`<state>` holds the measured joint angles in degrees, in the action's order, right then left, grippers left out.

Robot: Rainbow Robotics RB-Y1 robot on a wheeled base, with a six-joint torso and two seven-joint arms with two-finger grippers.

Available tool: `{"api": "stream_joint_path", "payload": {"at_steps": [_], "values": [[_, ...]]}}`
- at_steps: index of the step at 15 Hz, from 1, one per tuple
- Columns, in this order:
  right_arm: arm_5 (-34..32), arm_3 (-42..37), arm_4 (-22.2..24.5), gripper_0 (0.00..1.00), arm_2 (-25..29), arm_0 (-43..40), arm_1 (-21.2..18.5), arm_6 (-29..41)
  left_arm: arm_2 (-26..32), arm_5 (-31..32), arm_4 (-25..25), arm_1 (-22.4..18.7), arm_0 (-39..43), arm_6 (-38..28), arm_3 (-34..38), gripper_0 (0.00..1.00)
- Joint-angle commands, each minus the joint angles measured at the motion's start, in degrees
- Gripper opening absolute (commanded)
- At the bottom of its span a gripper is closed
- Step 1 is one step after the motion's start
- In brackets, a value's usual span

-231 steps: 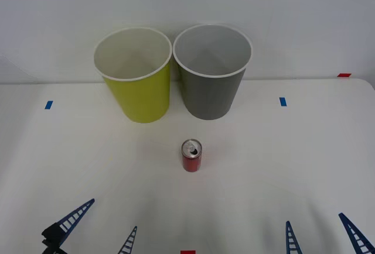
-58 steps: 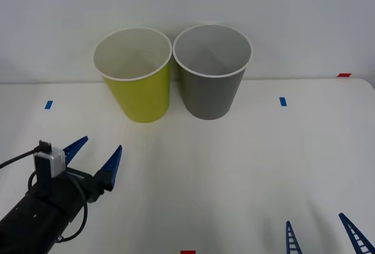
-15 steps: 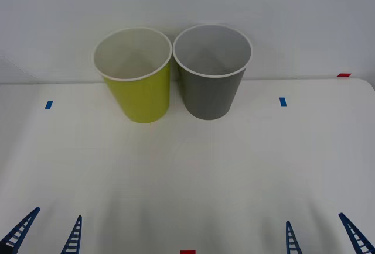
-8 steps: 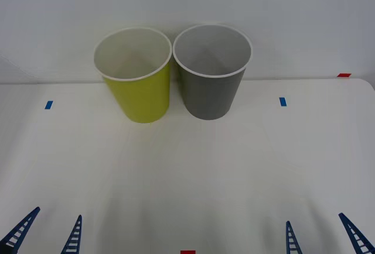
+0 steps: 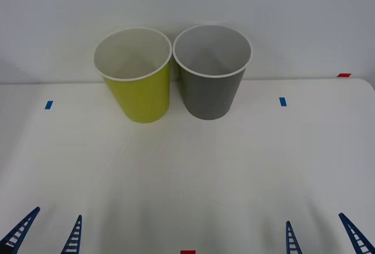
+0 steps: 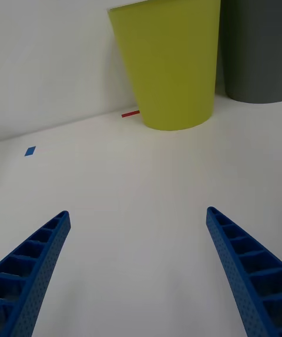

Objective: Put cans in the gray bin and PET bottles in the light green bin.

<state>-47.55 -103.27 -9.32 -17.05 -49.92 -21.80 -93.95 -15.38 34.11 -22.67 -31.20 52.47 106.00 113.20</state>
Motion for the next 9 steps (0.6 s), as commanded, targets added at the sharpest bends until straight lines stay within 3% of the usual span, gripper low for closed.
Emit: {"api": "stream_joint_path", "payload": {"at_steps": [1,9], "values": [[0.0,0.0,0.0,1.00,0.0,0.0,0.0,0.0,0.0,0.0,0.0,0.0,0.0,0.0,0.0,0.79],[0.0,0.0,0.0,1.00,0.0,0.0,0.0,0.0,0.0,0.0,0.0,0.0,0.0,0.0,0.0,0.79]]}}
